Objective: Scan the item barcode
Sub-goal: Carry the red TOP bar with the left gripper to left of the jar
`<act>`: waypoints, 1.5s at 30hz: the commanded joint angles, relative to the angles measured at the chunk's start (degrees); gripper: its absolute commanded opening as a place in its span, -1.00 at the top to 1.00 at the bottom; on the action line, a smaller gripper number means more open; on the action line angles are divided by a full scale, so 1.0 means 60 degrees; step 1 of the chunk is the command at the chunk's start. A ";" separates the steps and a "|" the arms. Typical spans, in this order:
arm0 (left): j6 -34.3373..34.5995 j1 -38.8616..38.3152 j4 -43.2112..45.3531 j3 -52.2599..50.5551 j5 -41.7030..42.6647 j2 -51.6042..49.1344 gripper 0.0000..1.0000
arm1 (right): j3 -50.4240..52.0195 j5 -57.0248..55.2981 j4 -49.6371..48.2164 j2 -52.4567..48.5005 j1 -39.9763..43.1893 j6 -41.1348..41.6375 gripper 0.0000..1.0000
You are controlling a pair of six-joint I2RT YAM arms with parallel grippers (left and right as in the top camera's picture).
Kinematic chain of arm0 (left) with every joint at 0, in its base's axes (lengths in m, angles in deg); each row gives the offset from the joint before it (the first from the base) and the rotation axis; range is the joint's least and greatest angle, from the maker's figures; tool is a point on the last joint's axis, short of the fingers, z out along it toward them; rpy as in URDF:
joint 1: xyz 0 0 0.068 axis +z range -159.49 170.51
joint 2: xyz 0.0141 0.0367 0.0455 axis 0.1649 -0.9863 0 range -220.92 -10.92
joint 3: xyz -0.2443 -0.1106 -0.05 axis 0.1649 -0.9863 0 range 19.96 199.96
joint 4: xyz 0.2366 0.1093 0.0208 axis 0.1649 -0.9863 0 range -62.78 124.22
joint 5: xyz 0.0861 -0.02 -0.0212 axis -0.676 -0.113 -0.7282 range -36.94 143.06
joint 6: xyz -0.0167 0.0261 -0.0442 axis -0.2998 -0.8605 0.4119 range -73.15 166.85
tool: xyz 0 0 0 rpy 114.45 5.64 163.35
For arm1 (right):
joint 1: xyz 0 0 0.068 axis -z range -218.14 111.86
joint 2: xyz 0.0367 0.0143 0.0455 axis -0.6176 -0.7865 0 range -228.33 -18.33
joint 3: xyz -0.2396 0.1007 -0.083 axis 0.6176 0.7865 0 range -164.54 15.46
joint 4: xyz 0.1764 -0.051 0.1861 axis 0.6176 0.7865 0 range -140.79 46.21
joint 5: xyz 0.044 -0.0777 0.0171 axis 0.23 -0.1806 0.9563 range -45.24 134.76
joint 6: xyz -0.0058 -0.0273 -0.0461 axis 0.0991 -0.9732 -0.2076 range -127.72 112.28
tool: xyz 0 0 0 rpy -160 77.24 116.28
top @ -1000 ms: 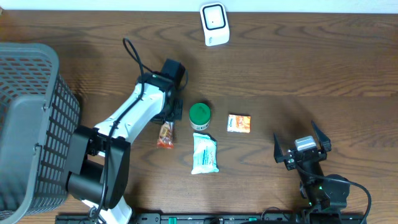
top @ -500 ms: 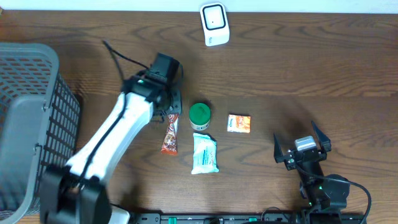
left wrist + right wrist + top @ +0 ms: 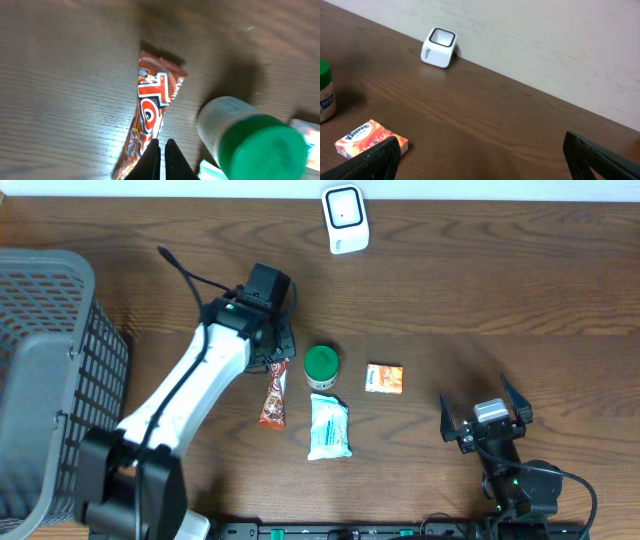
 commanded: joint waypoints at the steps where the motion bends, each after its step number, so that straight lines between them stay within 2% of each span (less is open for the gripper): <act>1: 0.0510 0.0044 0.0004 -0.0138 0.0193 -0.0780 0.86 | 0.0007 -0.0011 0.0051 0.0018 -0.0146 0.0131 -0.99; 10: 0.0761 0.0040 -0.0004 -0.0171 0.0831 -0.2160 0.86 | 0.0007 -0.0011 0.0051 0.0018 -0.0146 0.0131 -0.99; 15: 0.1246 0.0040 0.0080 -0.0452 0.0831 -0.2514 0.86 | 0.0007 -0.0011 0.0051 0.0018 -0.0146 0.0131 -0.99; 20: 0.1209 0.0036 0.0186 -0.0612 0.0823 -0.2477 0.86 | 0.0007 -0.0011 0.0051 0.0018 -0.0146 0.0131 -0.99; 25: 0.1100 0.0189 -0.0011 -0.0390 0.0747 -0.1876 0.86 | 0.0007 -0.0011 0.0051 0.0018 -0.0146 0.0131 -0.98; 36: 0.1144 0.0525 -0.0412 -0.0055 0.0801 0.1209 0.85 | 0.0007 -0.0011 0.0051 0.0018 -0.0146 0.0131 -0.98; 45: 0.1144 0.0488 -0.0601 -0.0725 0.1082 0.0787 0.86 | 0.0007 -0.0011 0.0051 0.0018 -0.0146 0.0131 -0.98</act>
